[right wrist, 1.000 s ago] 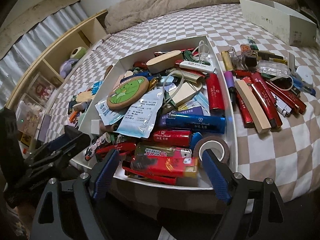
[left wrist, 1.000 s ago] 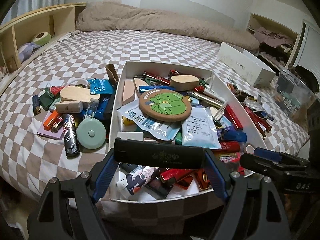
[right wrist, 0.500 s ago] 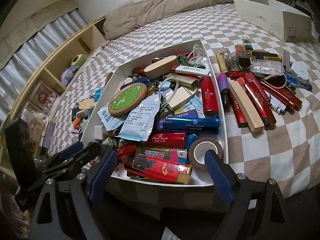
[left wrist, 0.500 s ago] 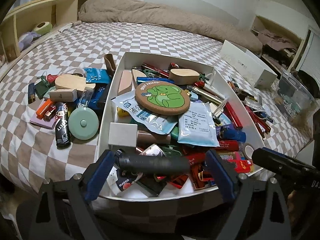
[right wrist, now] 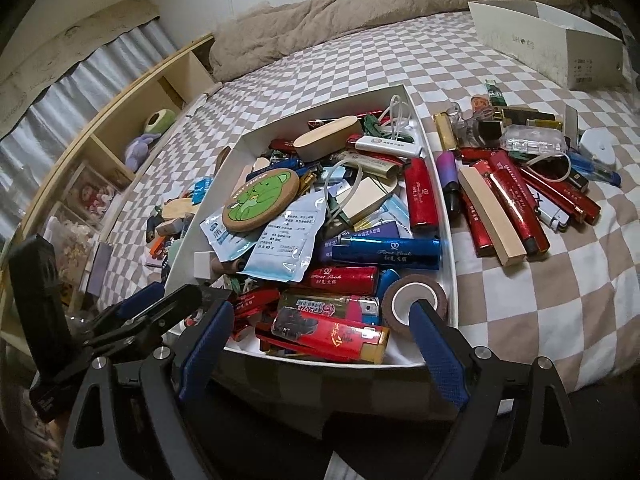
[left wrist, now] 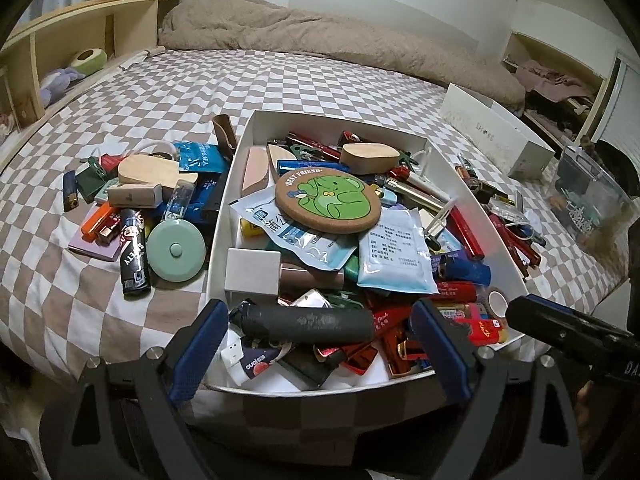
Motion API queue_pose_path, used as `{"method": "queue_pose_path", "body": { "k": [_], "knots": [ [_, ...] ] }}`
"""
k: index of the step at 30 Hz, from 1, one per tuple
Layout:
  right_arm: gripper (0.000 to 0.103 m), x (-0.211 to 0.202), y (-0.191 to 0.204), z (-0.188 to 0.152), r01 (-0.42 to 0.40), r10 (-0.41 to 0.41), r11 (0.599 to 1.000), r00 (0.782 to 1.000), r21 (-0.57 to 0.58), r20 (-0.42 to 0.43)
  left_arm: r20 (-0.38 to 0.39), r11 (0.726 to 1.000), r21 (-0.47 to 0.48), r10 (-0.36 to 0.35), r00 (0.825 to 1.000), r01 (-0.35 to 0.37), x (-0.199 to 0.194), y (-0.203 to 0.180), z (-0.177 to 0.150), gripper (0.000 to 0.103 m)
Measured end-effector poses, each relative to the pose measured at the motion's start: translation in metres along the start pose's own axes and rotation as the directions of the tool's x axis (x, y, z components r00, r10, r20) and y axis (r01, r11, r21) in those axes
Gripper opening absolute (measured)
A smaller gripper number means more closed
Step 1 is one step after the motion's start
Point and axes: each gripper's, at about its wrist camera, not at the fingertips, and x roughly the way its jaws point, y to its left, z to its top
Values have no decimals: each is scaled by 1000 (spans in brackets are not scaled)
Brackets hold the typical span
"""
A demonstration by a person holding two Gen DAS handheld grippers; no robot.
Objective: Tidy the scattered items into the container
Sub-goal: 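Open the right tool to drop the lighter while the left tool releases the cylinder, then withdraw both open tools from the tray back toward the scattered items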
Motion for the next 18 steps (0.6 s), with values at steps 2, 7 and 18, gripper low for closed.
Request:
{"method": "queue_pose_path", "body": {
  "k": [2, 7, 18],
  "knots": [
    [89, -1, 1, -1, 3, -3, 1000, 1000, 0, 2, 5, 1000, 1, 0, 1000, 0, -2, 0, 0, 94],
    [89, -6, 2, -2, 8, -7, 1000, 1000, -3, 11, 16, 1000, 6, -3, 1000, 3, -8, -1, -1, 94],
    [89, -20, 7, -5, 30, -29, 999, 999, -17, 41, 51, 1000, 17, 16, 999, -17, -23, -2, -3, 94]
  ]
}}
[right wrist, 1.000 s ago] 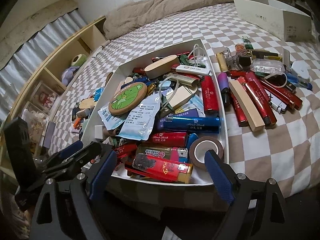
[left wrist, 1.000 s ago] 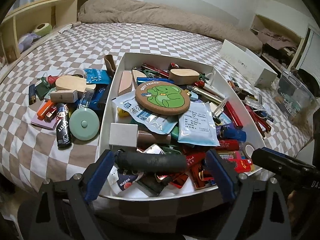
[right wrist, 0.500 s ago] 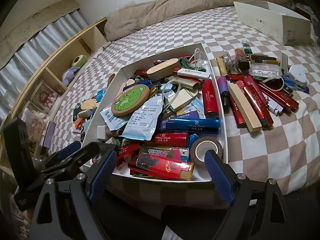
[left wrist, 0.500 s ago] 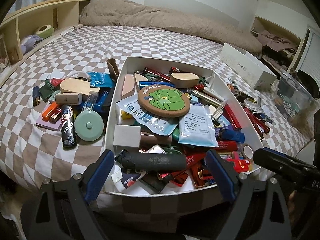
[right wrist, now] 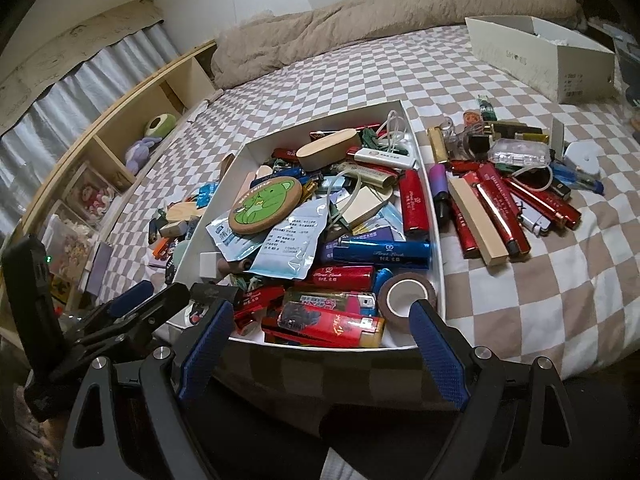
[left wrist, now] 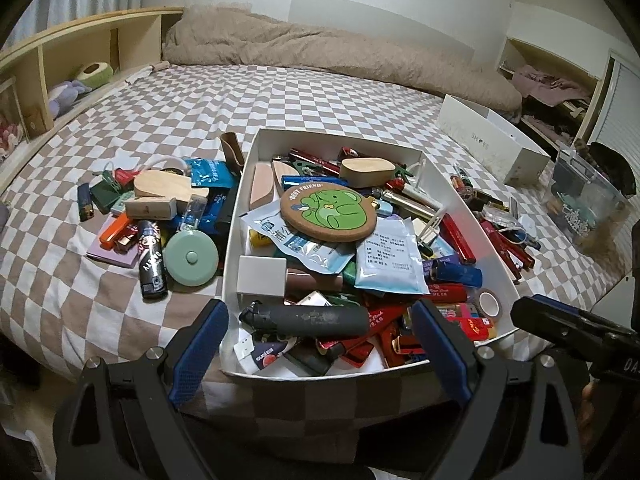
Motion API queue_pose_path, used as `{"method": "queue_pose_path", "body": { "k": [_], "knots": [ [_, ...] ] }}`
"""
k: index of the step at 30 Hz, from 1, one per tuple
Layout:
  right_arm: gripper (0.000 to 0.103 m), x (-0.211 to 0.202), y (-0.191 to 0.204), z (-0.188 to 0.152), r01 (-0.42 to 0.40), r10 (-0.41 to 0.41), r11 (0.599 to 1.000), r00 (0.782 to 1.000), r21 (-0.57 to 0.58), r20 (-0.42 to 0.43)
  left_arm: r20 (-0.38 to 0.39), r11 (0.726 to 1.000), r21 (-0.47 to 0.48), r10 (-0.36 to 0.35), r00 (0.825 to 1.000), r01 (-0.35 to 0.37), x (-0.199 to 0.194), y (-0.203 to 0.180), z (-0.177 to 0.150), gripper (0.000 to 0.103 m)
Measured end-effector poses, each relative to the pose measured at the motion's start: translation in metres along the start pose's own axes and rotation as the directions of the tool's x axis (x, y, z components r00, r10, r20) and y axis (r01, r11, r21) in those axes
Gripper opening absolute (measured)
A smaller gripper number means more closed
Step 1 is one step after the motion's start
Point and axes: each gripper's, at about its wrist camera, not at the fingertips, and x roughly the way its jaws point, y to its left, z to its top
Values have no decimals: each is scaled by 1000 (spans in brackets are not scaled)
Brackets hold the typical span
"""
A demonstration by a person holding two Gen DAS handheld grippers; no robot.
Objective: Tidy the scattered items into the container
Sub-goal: 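Withdraw both open tools from the tray back toward the scattered items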
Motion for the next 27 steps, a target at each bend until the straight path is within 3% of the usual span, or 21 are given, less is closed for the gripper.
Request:
{"method": "queue_pose_path", "body": {
  "k": [14, 16, 18, 27],
  "knots": [
    [90, -18, 1, -4, 51, -50, 999, 997, -16, 51, 26, 1000, 11, 22, 999, -22, -14, -2, -1, 94],
    [92, -20, 1, -5, 69, -67, 997, 996, -27, 63, 27, 999, 11, 31, 999, -31, -15, -2, -1, 95],
    [102, -23, 2, -6, 90, -86, 995, 993, -37, 85, 31, 999, 10, 38, 999, -38, -16, -1, -1, 97],
    [103, -30, -4, -5, 163, -153, 985, 977, -52, 150, 44, 999, 18, 42, 998, -42, -18, 0, 0, 103]
  ]
}}
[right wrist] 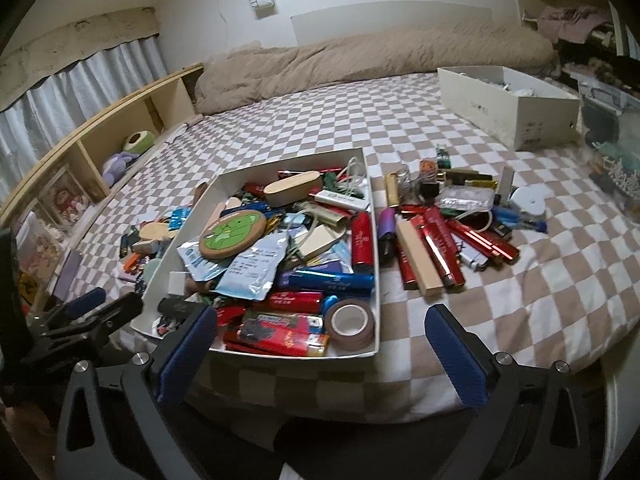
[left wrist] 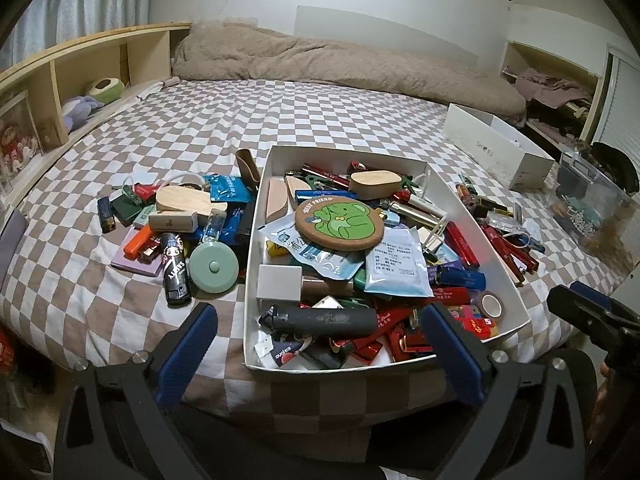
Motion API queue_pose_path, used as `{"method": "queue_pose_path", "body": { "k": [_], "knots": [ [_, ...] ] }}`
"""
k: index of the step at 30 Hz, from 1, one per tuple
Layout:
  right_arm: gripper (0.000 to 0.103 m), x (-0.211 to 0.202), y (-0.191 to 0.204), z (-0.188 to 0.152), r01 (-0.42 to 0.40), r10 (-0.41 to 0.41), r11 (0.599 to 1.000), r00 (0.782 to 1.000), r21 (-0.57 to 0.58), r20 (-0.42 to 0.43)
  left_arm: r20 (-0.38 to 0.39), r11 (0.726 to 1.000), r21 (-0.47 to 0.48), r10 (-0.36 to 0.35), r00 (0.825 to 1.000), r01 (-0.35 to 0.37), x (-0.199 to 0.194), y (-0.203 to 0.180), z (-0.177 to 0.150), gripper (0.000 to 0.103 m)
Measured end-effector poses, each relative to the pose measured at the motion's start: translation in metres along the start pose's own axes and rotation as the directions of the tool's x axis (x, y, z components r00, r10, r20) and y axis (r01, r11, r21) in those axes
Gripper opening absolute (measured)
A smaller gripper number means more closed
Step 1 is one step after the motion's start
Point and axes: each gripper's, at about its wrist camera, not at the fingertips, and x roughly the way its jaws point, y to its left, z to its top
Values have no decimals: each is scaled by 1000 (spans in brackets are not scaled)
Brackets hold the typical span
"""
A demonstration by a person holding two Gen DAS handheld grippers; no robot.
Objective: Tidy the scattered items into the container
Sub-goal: 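Withdraw both open tools from the tray back toward the scattered items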
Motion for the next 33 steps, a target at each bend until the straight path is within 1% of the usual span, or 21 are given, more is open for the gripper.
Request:
{"method": "queue_pose_path", "body": {
  "k": [5, 13, 15, 22, 26, 28, 33],
  "knots": [
    [103, 1, -6, 2, 18, -18, 1000, 1000, 6, 3, 3, 1000, -2, 3, 1000, -3, 0, 1, 2, 103],
    [103, 2, -13, 7, 47, -47, 999, 999, 5, 8, -1, 999, -22, 35, 999, -35, 5, 12, 10, 103],
    [103, 1, -15, 9, 55, -55, 998, 998, 8, 11, 2, 998, -28, 52, 999, -52, 6, 17, 12, 103],
    [103, 2, -26, 18, 83, -83, 996, 996, 19, 19, 3, 995, -60, 80, 997, -80, 7, 38, 19, 103],
    [103, 1, -36, 23, 106, -107, 994, 994, 32, 25, -16, 990, -75, 120, 993, -121, 9, 53, 24, 103],
    [103, 1, -44, 25, 122, -123, 992, 992, 43, 22, -13, 988, -85, 128, 992, -128, 8, 60, 26, 103],
    [103, 7, -60, 28, 163, -162, 985, 987, 54, -12, -10, 980, -96, 175, 985, -175, 9, 78, 27, 103]
  ]
}}
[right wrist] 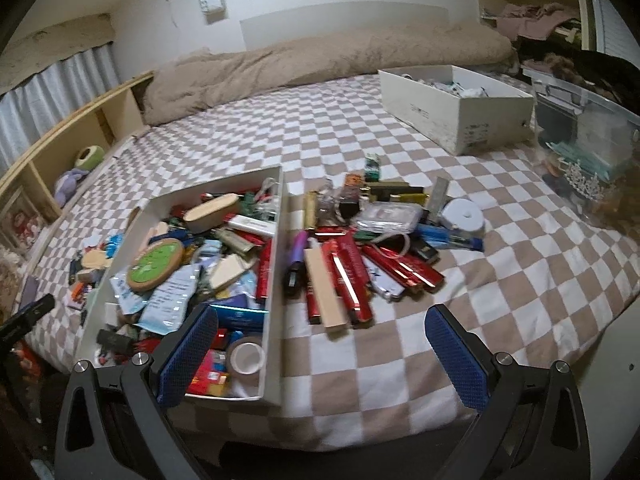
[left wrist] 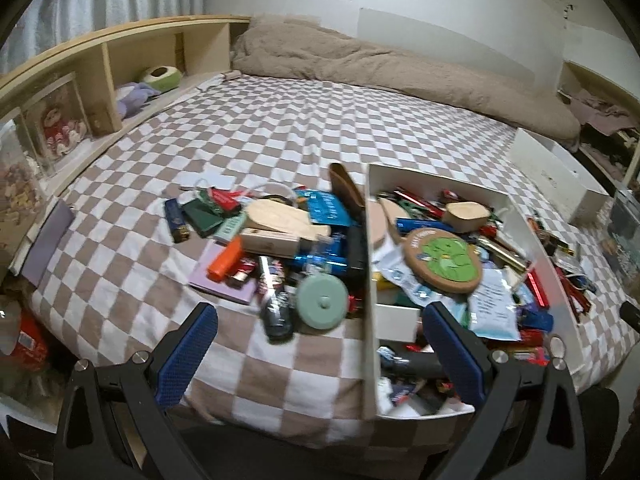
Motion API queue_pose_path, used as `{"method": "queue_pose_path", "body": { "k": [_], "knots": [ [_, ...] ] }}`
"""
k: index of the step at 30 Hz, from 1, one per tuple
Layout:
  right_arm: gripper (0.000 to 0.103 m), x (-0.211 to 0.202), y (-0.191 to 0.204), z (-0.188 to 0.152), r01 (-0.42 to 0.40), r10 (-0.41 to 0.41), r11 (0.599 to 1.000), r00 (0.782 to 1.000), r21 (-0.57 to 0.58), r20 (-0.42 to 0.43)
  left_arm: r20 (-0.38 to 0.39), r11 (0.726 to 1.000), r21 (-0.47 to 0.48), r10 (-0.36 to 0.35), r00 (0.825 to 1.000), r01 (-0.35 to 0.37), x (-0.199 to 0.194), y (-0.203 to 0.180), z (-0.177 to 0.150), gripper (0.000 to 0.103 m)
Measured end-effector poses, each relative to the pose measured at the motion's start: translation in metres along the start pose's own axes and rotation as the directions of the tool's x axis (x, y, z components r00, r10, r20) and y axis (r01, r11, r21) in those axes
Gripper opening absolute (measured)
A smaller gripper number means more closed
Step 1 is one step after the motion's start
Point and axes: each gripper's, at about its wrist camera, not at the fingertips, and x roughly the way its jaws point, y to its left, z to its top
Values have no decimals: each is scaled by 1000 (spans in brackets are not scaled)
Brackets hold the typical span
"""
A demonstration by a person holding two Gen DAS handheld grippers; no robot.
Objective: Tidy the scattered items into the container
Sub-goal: 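Withdraw both open tools from the tray back toward the scattered items, then reach the right tool to a light wooden block while the left tool approaches a black SAFETY can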
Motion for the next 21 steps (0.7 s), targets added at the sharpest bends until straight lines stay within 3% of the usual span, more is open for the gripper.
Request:
{"method": "queue_pose_path", "body": {
  "k": [7, 15, 21],
  "knots": [
    [103, 23, -15, -3, 36, -35, 999, 996, 2, -79, -39, 999, -20, 35, 999, -36, 14, 20, -3, 103],
    [103, 53, -29, -9, 81, -89, 996, 975, -45, -202, -112, 997, -32, 68, 991, -72, 34, 38, -8, 103],
    [103, 69, -30, -10, 101, -131, 987, 957, -128, -258, -167, 989, 70, 143, 976, -133, 53, 45, -12, 103]
  ]
}}
